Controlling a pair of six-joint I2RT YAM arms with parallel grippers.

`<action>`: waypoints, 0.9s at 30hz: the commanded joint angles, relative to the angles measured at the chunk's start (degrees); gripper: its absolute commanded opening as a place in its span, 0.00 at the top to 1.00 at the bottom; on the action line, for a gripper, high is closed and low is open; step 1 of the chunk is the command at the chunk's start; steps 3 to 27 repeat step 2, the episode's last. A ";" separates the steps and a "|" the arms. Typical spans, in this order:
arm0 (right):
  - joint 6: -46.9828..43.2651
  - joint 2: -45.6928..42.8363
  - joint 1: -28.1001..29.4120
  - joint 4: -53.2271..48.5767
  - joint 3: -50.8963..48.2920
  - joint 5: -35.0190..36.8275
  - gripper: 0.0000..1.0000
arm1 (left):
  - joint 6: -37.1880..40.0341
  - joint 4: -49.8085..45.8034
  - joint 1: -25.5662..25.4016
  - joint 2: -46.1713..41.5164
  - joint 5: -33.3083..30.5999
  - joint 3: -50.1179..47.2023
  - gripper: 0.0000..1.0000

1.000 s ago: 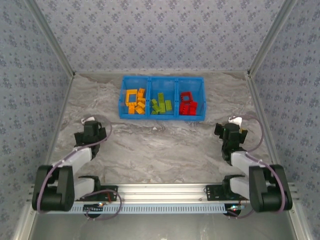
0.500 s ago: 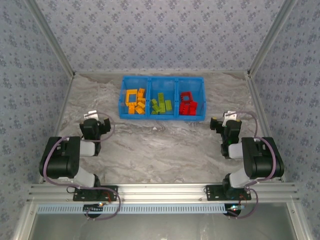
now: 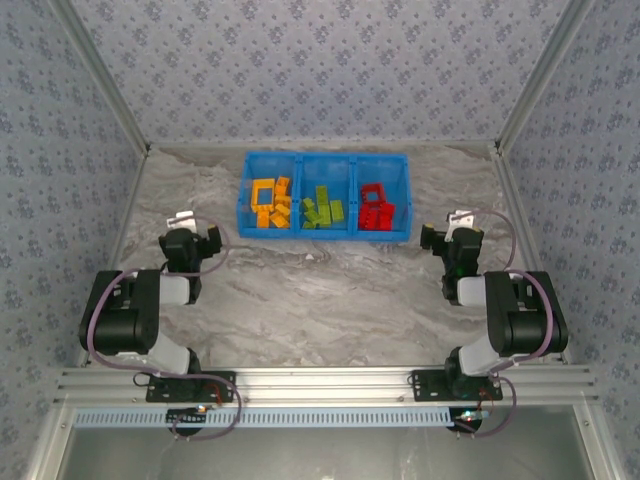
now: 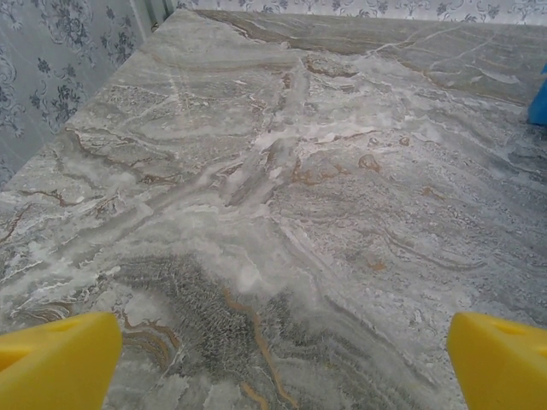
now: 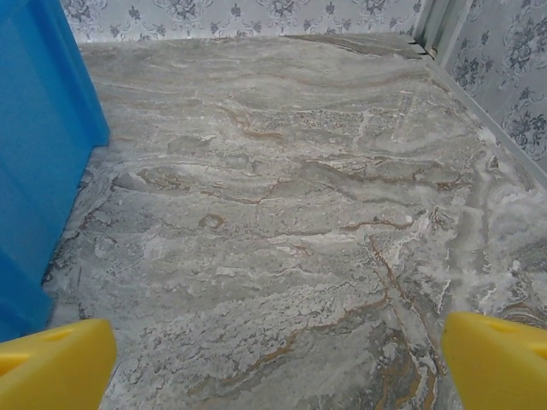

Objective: Sort the legos into containers by color

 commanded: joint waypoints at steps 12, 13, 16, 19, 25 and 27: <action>0.08 0.55 -0.30 -0.59 0.56 1.20 0.00 | 0.58 1.08 0.36 -0.05 0.73 0.79 0.02; 0.08 0.55 -0.30 -0.59 0.56 1.20 0.00 | 0.58 1.08 0.36 -0.05 0.73 0.79 0.02; 0.08 0.55 -0.30 -0.59 0.56 1.20 0.00 | 0.58 1.08 0.36 -0.05 0.73 0.79 0.02; 0.08 0.55 -0.30 -0.59 0.56 1.20 0.00 | 0.58 1.08 0.36 -0.05 0.73 0.79 0.02; 0.08 0.55 -0.30 -0.59 0.56 1.20 0.00 | 0.58 1.08 0.36 -0.05 0.73 0.79 0.02; 0.08 0.55 -0.30 -0.59 0.56 1.20 0.00 | 0.58 1.08 0.36 -0.05 0.73 0.79 0.02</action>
